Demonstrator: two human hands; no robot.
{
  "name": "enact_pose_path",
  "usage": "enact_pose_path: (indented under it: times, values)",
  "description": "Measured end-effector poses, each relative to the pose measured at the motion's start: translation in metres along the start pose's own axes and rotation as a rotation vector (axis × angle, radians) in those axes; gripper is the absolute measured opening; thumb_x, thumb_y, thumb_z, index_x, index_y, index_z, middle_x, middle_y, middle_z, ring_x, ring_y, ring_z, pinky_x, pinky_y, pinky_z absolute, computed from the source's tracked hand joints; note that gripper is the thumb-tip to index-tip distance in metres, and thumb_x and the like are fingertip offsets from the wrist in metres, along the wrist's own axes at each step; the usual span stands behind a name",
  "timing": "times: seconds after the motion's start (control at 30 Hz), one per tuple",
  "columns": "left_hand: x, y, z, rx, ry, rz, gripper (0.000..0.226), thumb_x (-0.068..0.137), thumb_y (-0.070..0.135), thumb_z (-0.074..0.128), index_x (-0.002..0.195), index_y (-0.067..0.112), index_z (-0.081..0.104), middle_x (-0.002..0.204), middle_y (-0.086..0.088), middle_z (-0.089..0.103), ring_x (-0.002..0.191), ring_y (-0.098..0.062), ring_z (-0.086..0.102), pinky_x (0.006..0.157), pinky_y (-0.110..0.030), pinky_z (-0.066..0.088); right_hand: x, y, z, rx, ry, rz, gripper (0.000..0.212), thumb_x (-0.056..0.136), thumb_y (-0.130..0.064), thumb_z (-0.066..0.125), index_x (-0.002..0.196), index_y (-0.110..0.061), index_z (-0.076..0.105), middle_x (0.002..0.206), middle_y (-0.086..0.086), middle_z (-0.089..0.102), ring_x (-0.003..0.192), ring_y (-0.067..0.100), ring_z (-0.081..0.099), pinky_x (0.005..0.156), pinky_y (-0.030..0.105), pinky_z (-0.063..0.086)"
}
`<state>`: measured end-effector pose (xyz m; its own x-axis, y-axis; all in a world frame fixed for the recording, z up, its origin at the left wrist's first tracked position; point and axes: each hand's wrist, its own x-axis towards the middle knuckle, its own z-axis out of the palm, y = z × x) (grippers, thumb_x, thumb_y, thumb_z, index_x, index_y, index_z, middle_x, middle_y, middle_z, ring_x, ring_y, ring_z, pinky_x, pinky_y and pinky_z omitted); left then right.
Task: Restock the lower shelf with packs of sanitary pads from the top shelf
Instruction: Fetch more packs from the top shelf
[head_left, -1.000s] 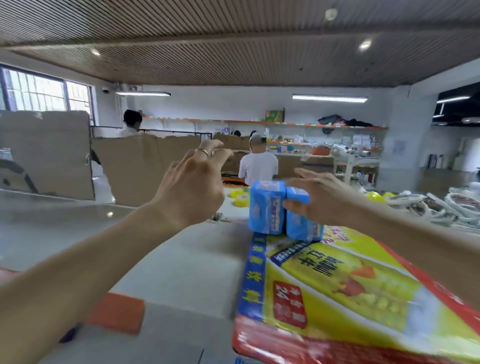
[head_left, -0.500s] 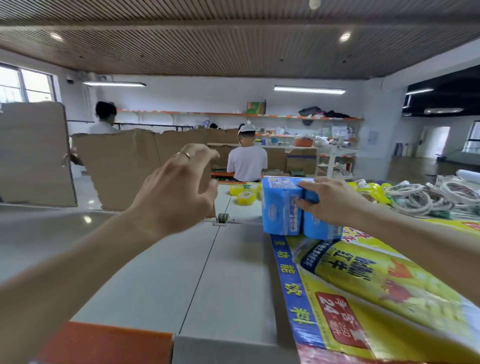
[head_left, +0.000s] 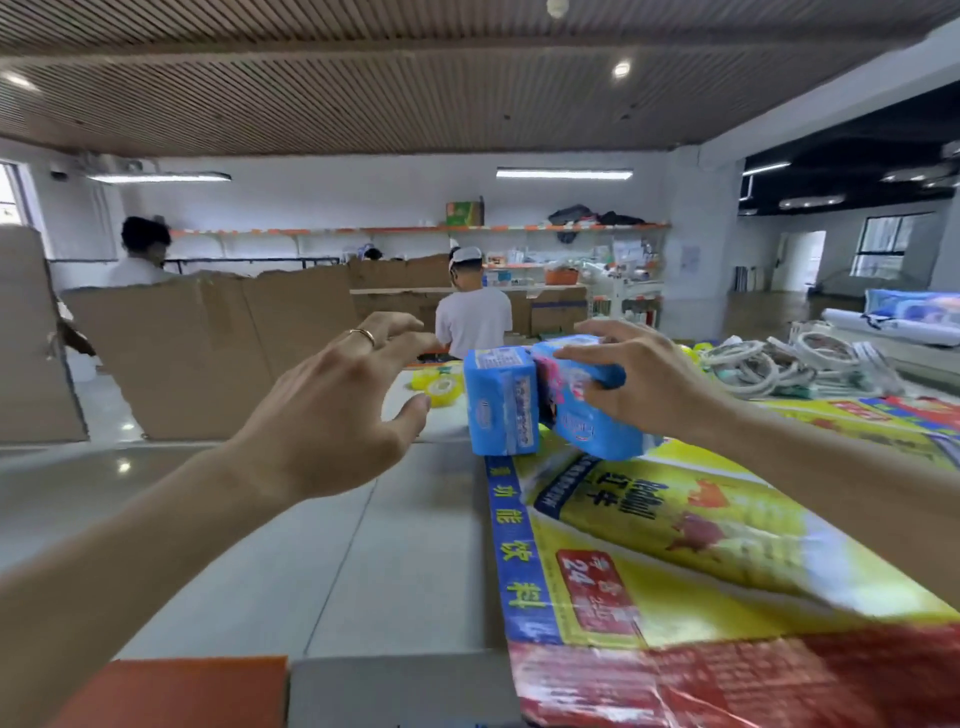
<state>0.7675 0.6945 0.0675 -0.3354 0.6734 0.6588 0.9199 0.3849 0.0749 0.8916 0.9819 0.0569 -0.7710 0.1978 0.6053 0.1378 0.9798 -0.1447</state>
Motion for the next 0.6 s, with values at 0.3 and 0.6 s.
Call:
enact_pose_path:
  times: [0.3,0.6]
  values:
    - [0.001,0.07,0.005,-0.139,-0.007,0.034,0.058,0.084,0.058,0.046,0.132,0.027,0.056,0.134,0.01,0.055,0.118,-0.014,0.056,0.098,-0.04,0.048,-0.069,0.014,-0.082,0.162,0.128,-0.114,0.041,0.086,-0.011,0.073,0.123,-0.029,0.07,0.142,0.002,0.056,0.122,0.007,0.047,0.104,0.031,0.039]
    - [-0.012,0.188,0.022,-0.373,0.051,-0.038,0.071,0.078,0.075,0.047,0.134,0.032,0.052,0.134,0.014,0.057,0.114,-0.005,0.061,0.097,-0.043,0.051,-0.157,0.045,-0.172,0.398,0.213,-0.303,0.038,0.083,-0.014,0.068,0.117,-0.029,0.068,0.135,0.002,0.06,0.128,0.013,0.054,0.108,0.035,0.042]
